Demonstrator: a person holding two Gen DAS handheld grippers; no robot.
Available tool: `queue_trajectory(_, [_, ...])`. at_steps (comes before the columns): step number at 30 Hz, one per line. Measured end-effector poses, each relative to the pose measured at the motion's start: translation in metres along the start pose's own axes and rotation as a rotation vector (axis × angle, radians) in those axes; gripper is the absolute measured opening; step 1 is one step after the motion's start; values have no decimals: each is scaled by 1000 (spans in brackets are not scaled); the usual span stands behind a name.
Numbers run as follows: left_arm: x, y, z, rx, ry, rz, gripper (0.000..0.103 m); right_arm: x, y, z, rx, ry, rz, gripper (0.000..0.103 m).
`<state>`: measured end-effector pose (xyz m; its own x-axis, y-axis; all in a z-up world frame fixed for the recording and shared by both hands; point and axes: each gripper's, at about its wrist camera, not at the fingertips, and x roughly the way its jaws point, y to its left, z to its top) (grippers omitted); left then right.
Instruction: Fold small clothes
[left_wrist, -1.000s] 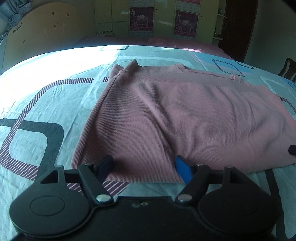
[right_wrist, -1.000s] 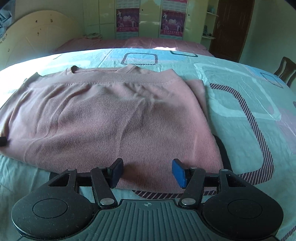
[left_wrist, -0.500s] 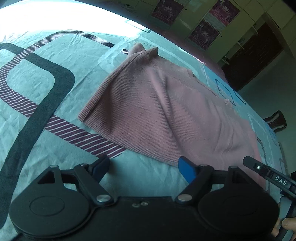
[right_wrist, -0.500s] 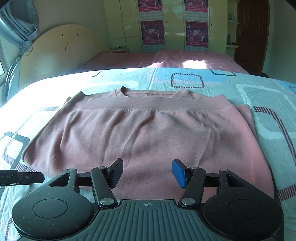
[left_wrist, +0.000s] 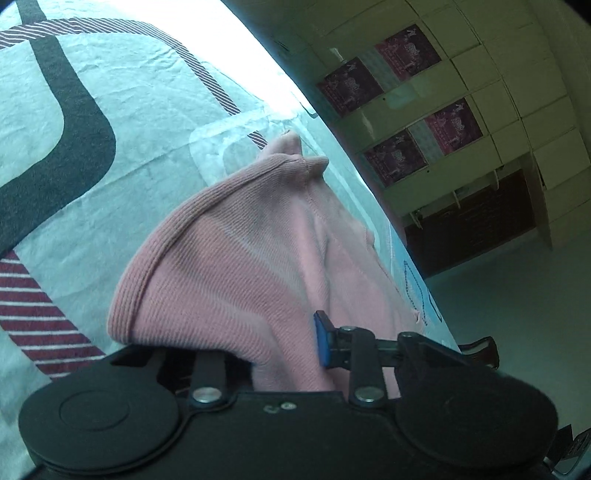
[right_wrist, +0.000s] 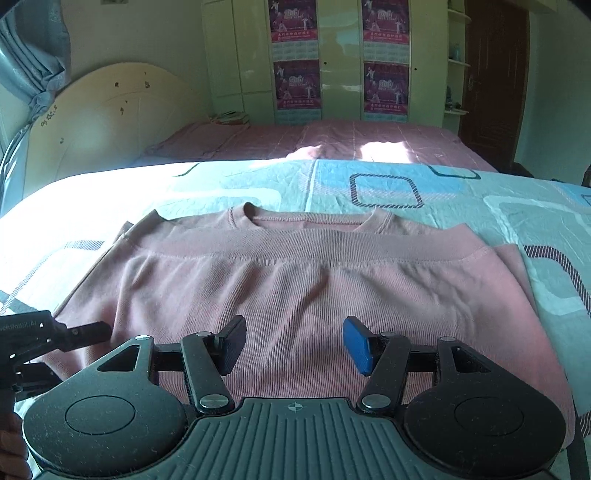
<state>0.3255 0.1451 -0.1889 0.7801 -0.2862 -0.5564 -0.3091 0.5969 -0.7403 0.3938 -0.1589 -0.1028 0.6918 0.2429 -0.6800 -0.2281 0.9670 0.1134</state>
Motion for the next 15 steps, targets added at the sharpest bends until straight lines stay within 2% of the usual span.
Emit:
queue_trajectory(3, [4, 5, 2, -17, -15, -15, 20, 20, 4, 1, 1, 29, -14, 58])
queue_trajectory(6, [3, 6, 1, -12, -18, -20, 17, 42, 11, -14, -56, 83, -42, 58])
queue_trajectory(15, [-7, 5, -3, -35, -38, -23, 13, 42, 16, -22, -77, 62, -77, 58])
